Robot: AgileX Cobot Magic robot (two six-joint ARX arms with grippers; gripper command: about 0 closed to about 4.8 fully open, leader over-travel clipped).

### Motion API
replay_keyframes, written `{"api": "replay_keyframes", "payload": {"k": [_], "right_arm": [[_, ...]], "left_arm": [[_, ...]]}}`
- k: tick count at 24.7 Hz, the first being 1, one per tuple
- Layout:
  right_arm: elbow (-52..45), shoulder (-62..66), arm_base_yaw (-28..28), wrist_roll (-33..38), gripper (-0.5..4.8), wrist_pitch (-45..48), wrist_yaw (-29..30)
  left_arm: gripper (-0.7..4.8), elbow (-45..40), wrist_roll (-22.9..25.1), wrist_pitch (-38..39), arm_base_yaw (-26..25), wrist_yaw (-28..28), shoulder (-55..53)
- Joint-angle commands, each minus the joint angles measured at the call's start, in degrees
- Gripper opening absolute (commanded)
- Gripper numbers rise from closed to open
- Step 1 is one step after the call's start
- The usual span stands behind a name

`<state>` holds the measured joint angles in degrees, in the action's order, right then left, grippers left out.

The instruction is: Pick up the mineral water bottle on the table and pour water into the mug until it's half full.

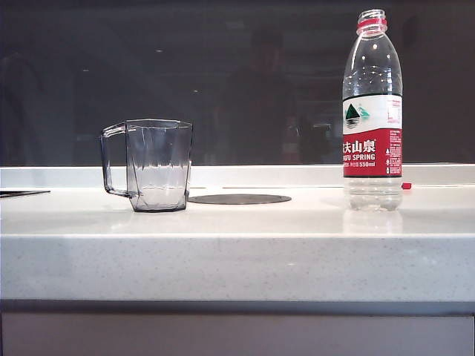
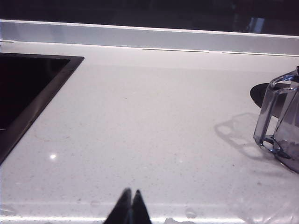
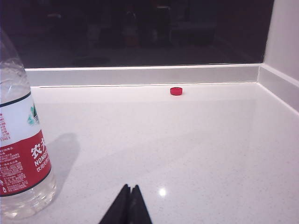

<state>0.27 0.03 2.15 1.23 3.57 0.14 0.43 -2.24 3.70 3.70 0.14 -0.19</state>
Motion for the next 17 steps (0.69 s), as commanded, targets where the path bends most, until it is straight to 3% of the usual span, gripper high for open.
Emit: {"api": "replay_keyframes", "payload": {"k": [1,13,17], "right_arm": [[-0.2,-0.13,0.02,0.22,-0.01,1.18,-0.15],[-0.2,-0.13,0.02,0.22,-0.01,1.18,-0.04],[-0.2,-0.13,-0.02,1.36,-0.01,0.98,0.39]], "left_arm": [[-0.04,0.15,0.15,-0.55,-0.07,-0.15,-0.04],[-0.04,0.15,0.15,-0.55,0.42,-0.15,-0.04],[-0.04,0.13,0.15,-0.55,5.92,0.07,-0.04]]}}
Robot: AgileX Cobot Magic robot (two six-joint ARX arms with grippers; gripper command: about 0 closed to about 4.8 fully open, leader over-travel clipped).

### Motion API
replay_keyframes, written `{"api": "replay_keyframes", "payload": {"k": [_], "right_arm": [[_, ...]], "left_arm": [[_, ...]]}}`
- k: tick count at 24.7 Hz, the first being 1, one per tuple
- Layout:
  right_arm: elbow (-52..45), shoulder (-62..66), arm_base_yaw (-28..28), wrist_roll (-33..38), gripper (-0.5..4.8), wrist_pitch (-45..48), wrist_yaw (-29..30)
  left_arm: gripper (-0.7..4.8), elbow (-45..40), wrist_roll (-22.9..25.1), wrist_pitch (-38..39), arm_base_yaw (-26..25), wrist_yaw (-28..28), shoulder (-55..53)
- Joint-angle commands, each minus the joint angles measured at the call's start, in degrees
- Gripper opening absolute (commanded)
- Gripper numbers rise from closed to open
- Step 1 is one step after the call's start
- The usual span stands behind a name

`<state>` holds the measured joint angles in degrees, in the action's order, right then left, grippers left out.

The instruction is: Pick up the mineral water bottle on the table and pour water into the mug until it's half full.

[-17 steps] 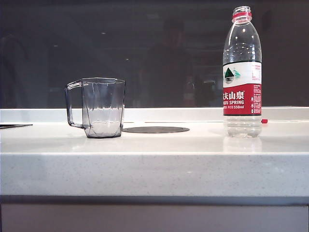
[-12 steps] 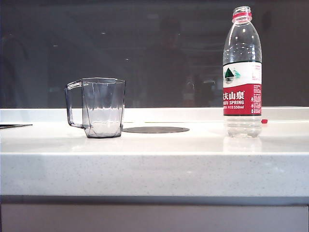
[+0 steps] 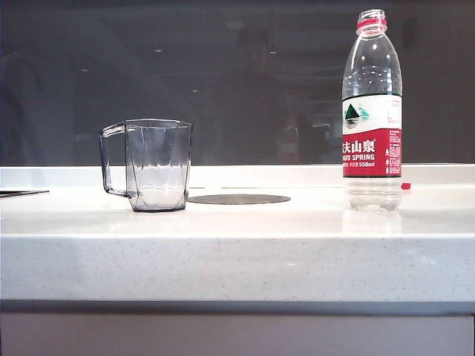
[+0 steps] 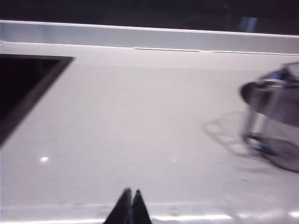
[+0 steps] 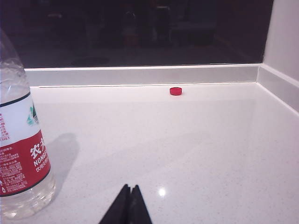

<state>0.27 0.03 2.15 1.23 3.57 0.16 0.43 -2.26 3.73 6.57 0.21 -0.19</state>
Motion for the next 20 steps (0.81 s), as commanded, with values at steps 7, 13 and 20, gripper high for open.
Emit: {"api": "replay_keyframes", "payload": {"k": [7,13,20], "right_arm": [[-0.2,-0.13,-0.04,20.65,0.0,0.98,10.25],[1.05,0.11,-1.88,30.23,-0.01,-1.84,22.84],[1.42,1.31,-17.33,16.55,3.42,0.81,9.22]], "left_arm": [[-0.04,0.13,0.17,-0.57,28.79,-0.15,-0.04],[-0.04,0.13,0.15,-0.57,40.02,-0.44,-0.04],[-0.04,0.13,0.15,-0.57,39.95,-0.22,-0.04]]}}
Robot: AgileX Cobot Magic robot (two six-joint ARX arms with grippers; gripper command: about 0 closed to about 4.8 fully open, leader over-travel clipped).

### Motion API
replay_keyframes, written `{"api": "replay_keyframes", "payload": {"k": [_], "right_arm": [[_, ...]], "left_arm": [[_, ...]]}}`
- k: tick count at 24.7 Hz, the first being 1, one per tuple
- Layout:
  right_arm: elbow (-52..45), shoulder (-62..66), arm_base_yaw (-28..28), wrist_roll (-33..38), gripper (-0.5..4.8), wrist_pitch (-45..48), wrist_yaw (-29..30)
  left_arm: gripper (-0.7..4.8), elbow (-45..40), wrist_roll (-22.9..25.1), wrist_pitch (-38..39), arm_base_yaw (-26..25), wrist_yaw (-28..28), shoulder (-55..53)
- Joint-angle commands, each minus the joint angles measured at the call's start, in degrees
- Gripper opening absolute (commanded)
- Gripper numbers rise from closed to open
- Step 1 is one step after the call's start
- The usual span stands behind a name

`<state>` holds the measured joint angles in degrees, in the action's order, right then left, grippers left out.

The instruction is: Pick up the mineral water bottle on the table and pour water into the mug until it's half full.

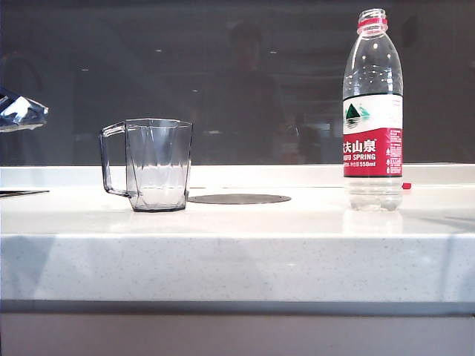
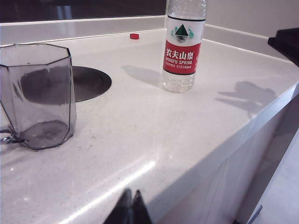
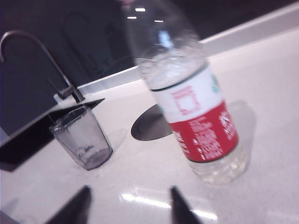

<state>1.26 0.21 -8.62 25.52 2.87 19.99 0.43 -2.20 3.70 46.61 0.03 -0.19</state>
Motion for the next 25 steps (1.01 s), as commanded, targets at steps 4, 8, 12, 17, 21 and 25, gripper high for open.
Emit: {"api": "replay_keyframes", "payload": {"k": [4,8,12,17,21,25], "right_arm": [[0.33,5.22,-15.58,-17.59,4.79,4.83,-24.06],[0.33,17.44,-24.39,-22.64,4.79,17.0,-37.48],[0.35,28.94,-24.61,-22.6,4.79,27.5,-38.18],[0.5,48.57,-21.81,-22.6,4.79,48.63,-39.28],[1.22,62.27,-18.95,-22.47,4.79,61.7,-35.56],[7.02,81.53,-17.94,-22.47,4.79,76.72,-31.74]], "left_arm": [[-0.04,0.13,0.11,-0.55,-0.09,-0.07,-0.04],[-0.04,0.13,0.11,-0.55,-0.09,-0.07,-0.04],[-0.04,0.13,0.11,-0.55,-0.09,-0.07,-0.04],[-0.04,0.13,0.09,-0.52,-0.09,-0.07,-0.04],[-0.04,0.13,0.11,-0.52,-0.09,-0.07,-0.04],[-0.04,0.13,0.11,-0.52,-0.09,-0.07,-0.04]]}}
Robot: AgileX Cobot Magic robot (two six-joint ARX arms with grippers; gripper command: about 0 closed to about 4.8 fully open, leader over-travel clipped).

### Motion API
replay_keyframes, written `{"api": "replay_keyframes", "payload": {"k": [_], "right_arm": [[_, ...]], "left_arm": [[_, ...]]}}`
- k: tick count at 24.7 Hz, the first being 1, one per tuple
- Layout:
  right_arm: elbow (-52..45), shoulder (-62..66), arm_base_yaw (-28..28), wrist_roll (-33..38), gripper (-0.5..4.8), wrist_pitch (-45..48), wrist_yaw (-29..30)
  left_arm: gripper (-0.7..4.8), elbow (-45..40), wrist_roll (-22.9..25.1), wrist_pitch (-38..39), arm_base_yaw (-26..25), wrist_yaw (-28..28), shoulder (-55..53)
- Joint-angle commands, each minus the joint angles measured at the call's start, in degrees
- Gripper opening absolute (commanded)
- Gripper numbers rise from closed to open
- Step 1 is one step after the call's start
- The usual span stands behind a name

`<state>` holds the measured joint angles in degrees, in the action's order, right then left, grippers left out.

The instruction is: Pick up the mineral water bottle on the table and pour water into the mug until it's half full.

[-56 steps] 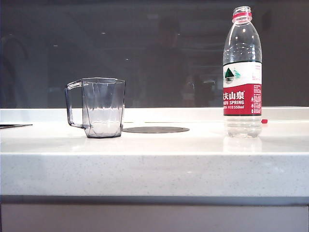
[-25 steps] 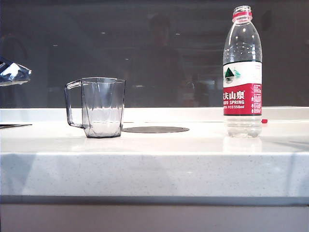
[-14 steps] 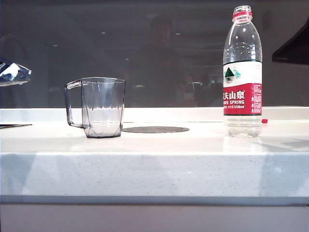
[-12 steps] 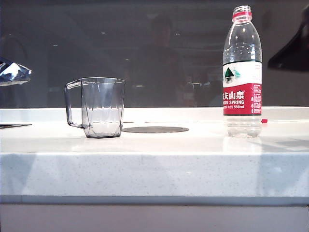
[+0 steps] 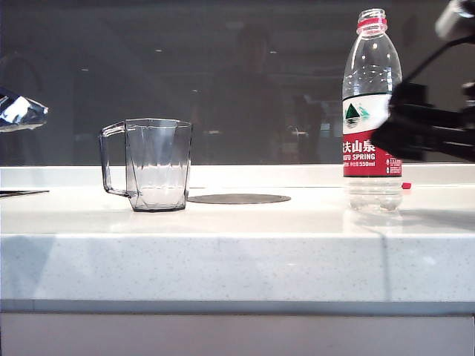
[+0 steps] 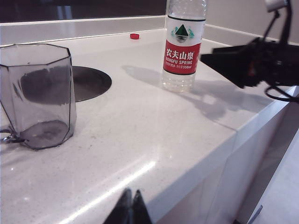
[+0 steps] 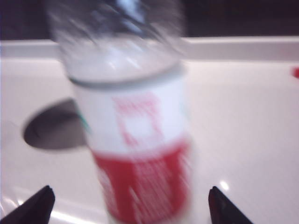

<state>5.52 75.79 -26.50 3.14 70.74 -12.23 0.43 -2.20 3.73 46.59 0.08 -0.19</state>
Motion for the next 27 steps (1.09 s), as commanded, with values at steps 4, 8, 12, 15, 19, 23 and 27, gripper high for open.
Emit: {"api": "replay_keyframes", "payload": {"k": [4,8,12,15,19,23,27], "right_arm": [[6.99,13.38,-0.09,0.72,4.79,10.03,-3.19],[10.99,18.62,-0.07,1.36,4.79,10.01,-3.06],[12.83,21.42,0.17,1.38,4.79,9.97,-3.1],[13.86,23.39,0.22,1.38,4.79,9.94,-4.17],[14.01,23.98,0.22,1.38,4.79,9.92,-5.01],[13.99,23.98,0.22,1.38,4.21,9.9,-4.98],[13.99,23.98,0.22,1.38,3.23,9.9,-4.98]], "left_arm": [[-0.04,0.13,0.11,-0.57,-0.07,-0.09,-0.02],[-0.04,0.13,0.11,-0.55,-0.07,-0.11,-0.02],[-0.04,0.13,0.11,-0.55,-0.07,-0.13,-0.04],[-0.04,0.13,0.11,-0.55,-0.07,-0.11,-0.02],[-0.04,0.13,0.11,-0.55,-0.07,-0.11,-0.04],[-0.04,0.13,0.11,-0.55,-0.07,-0.11,-0.04],[-0.04,0.13,0.11,-0.55,-0.07,-0.11,-0.04]]}}
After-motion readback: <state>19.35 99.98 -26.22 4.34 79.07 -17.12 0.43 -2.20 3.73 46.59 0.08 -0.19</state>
